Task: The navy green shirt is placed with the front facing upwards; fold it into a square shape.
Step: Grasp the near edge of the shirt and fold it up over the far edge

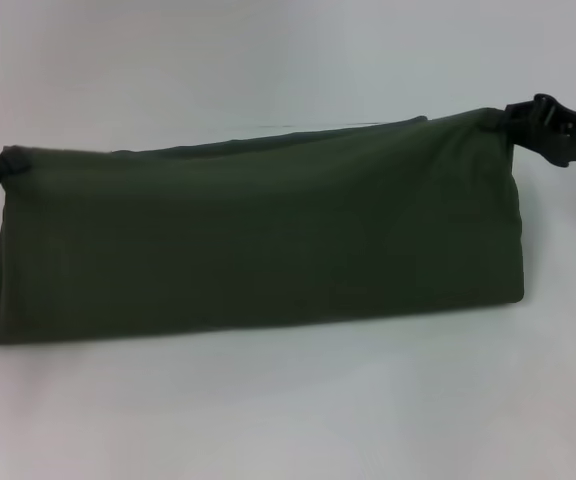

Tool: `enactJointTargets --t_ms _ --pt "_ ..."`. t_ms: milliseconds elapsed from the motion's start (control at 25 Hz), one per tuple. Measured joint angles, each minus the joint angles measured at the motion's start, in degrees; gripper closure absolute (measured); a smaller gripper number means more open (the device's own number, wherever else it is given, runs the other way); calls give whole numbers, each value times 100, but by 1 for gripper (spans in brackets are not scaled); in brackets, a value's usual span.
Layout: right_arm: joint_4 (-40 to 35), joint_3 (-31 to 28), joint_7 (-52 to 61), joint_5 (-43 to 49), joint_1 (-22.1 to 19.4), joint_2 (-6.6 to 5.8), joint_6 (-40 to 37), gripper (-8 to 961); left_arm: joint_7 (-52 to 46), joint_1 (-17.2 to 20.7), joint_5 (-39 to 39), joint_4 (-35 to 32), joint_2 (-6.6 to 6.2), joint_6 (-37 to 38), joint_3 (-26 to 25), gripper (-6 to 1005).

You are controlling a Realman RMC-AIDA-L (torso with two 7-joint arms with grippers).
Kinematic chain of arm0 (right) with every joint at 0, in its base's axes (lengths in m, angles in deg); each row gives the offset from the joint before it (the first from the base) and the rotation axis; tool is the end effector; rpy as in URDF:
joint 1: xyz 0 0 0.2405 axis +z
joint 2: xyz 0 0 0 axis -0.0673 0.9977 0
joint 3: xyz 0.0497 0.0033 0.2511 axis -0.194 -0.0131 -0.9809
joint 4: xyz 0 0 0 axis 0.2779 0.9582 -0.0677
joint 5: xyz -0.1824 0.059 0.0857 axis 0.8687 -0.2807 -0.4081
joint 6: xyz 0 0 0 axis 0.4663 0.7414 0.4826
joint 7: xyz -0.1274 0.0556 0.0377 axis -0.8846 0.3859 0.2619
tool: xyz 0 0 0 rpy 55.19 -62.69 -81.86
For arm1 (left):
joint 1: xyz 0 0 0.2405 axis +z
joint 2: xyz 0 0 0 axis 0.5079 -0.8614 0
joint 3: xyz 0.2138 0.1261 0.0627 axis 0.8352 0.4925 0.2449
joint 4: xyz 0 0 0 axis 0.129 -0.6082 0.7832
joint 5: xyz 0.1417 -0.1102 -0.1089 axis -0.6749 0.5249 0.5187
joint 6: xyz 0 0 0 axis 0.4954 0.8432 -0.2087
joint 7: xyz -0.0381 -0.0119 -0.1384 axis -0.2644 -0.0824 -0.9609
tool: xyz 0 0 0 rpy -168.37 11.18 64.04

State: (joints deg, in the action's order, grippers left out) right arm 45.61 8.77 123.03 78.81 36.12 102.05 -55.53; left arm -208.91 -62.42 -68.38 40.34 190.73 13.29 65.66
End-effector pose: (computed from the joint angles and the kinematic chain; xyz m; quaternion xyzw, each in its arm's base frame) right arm 0.2740 0.4226 0.0556 -0.6888 0.6067 0.3323 0.2170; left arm -0.3188 0.3616 0.0955 -0.6804 -0.5829 -0.3792 0.2311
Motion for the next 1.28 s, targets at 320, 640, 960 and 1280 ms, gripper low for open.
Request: enactJointTargets --t_ms 320,640,960,1280 --pt "240 49 -595 -221 202 169 695 907 432 -100 421 275 170 -796 28 956" --pt "241 43 -947 -268 379 351 1294 907 916 -323 561 523 324 -1548 34 956" --pt "267 59 -1328 -352 580 495 1841 907 1285 -404 705 559 529 -2117 34 956" --pt "460 376 -1501 -392 762 626 2439 907 1606 -411 812 615 694 -2550 34 955"
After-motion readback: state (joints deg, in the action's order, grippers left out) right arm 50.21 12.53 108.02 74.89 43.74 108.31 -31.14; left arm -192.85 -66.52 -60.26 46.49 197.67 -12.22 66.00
